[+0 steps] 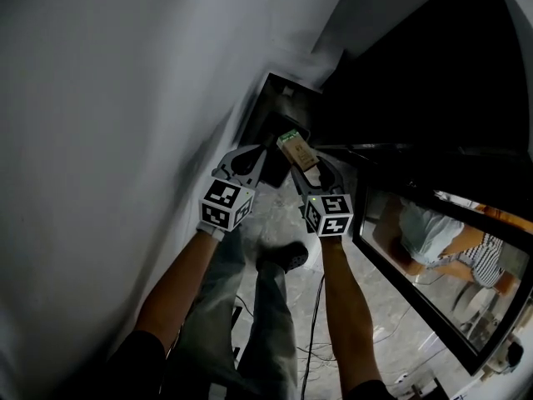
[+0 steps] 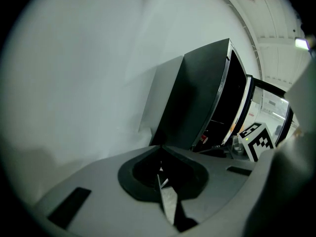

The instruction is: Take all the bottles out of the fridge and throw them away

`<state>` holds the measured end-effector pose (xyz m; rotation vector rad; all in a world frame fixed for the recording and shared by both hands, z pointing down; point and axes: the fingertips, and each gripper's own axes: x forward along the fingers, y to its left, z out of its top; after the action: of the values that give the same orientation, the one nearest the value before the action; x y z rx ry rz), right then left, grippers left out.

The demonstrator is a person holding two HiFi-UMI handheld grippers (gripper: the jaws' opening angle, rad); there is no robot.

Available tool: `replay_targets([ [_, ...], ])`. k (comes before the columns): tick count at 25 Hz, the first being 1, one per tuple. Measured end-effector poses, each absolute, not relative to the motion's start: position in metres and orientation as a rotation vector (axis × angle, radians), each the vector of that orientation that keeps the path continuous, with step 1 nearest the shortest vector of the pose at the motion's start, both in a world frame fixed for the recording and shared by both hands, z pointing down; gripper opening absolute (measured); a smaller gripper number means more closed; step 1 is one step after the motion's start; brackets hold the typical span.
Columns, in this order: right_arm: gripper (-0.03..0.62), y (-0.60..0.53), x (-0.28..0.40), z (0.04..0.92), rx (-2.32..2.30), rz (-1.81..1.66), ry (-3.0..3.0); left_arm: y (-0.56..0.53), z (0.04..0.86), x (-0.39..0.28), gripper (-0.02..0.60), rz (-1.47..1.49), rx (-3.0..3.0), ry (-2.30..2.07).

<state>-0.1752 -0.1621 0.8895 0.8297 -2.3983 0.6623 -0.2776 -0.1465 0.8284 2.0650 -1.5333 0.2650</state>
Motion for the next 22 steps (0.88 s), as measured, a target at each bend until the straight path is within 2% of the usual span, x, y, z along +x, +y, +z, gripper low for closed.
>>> replay_targets([
  [10,0.279,-0.168,-0.210,0.896,0.757,0.695,-2.424,-0.154,0.833,-0.293,-0.002,0.256,2.045,-1.553],
  [13,0.369,-0.163,-0.220,0.910,0.713,0.779,-2.390,-0.151,0.836,-0.298,-0.002,0.257,2.033,-1.556],
  [17,0.373,-0.152,-0.203,0.914,0.730,0.763,-2.350,-0.143,0.831,-0.293,-0.002,0.267,2.031,-1.551],
  [22,0.368,-0.142,-0.164,0.876,0.779,0.740,-2.376,-0.132,0.812,-0.284,-0.002,0.256,2.002,-1.567],
])
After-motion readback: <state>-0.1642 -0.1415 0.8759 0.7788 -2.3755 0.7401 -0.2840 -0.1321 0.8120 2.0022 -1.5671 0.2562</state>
